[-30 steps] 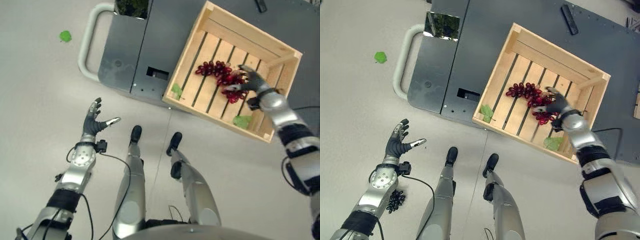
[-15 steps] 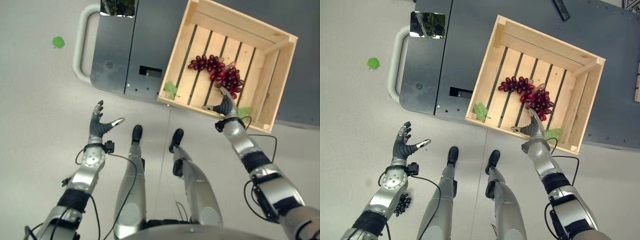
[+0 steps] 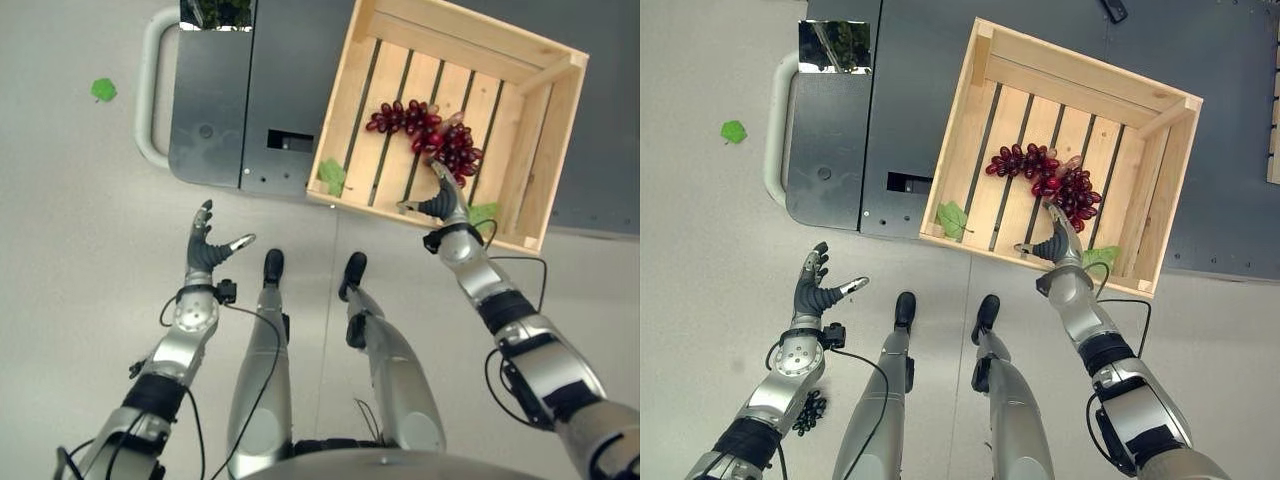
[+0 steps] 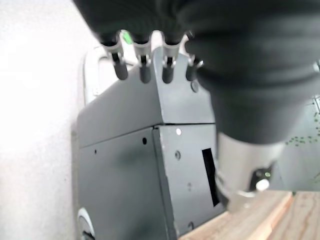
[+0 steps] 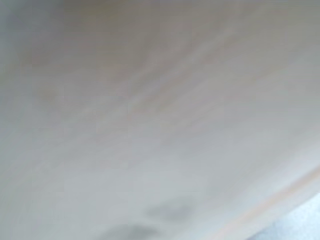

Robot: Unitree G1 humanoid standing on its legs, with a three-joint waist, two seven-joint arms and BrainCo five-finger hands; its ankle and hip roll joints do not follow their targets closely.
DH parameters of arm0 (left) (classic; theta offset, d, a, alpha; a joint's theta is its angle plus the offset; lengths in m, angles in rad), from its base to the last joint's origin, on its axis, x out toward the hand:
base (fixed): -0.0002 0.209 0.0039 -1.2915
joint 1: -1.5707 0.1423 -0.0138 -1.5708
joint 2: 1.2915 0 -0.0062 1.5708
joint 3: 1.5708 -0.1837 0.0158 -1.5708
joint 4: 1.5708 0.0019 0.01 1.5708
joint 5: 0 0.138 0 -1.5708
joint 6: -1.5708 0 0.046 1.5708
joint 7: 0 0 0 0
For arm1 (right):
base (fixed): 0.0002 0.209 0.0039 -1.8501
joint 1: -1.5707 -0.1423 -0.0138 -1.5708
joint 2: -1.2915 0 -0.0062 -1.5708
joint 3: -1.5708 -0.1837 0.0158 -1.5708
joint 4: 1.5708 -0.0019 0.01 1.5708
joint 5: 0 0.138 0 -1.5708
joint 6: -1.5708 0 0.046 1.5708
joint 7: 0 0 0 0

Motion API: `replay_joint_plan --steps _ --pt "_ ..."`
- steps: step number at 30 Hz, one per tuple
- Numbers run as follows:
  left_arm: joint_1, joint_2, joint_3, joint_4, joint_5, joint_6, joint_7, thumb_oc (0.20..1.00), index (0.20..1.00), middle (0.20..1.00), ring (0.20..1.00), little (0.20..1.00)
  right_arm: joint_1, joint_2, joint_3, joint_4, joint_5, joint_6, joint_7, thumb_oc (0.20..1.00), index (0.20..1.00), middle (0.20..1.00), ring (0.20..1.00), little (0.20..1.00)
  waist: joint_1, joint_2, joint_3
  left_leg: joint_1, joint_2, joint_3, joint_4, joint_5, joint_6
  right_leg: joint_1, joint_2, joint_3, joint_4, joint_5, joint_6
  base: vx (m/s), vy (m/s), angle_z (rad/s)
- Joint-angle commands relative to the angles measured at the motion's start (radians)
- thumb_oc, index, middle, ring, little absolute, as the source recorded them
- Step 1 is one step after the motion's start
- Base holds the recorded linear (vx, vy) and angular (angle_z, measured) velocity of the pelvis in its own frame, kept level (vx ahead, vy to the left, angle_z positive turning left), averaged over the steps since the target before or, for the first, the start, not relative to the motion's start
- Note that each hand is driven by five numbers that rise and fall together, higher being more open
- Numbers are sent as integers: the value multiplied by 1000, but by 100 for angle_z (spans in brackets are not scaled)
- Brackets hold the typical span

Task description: Pick up the fruits from the basket on one side to the basket on the other side

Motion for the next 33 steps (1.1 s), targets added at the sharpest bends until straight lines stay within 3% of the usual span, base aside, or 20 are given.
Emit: replay_joint_plan --steps 1,10,19,28,33 --pt "36 -4 53 -50 64 -28 17 1000 1000 1000 1000 1000 70 -85 -21 -123 -57 2 -2 1000 1000 1000 1000 1000 -27 20 -18 -5 -38 23 42 -51 56 34 -61 8 96 -140 135 0 0 0" --pt "69 -16 116 -78 79 -23 -18 1000 1000 1000 1000 1000 283 -142 -238 -448 -97 -2 35 1000 1000 1000 1000 1000 -46 -8 -18 10 -40 10 33 -47 56 50 -65 -4 94 -141 133 2 -3 0" --pt "93 -25 154 -99 92 -19 -60 1000 1000 1000 1000 1000 387 -140 -359 -585 -152 2 79 1000 1000 1000 1000 1000 -53 -19 -18 24 -39 14 40 -54 58 69 -64 2 86 -139 136 6 0 2" --pt "76 -35 131 -96 85 -16 -77 1000 1000 1000 1000 1000 284 -121 -295 -500 -167 12 66 1000 1000 1000 1000 1000 -36 -1 -18 16 -43 12 45 -56 59 62 -64 -1 94 -146 133 0 0 0" --pt "65 -27 116 -90 75 -18 -81 1000 1000 1000 1000 1000 146 -169 -226 -414 -171 27 74 1000 1000 1000 1000 1000 -22 10 -18 7 -43 10 44 -53 57 53 -65 -3 93 -145 131 0 0 0"
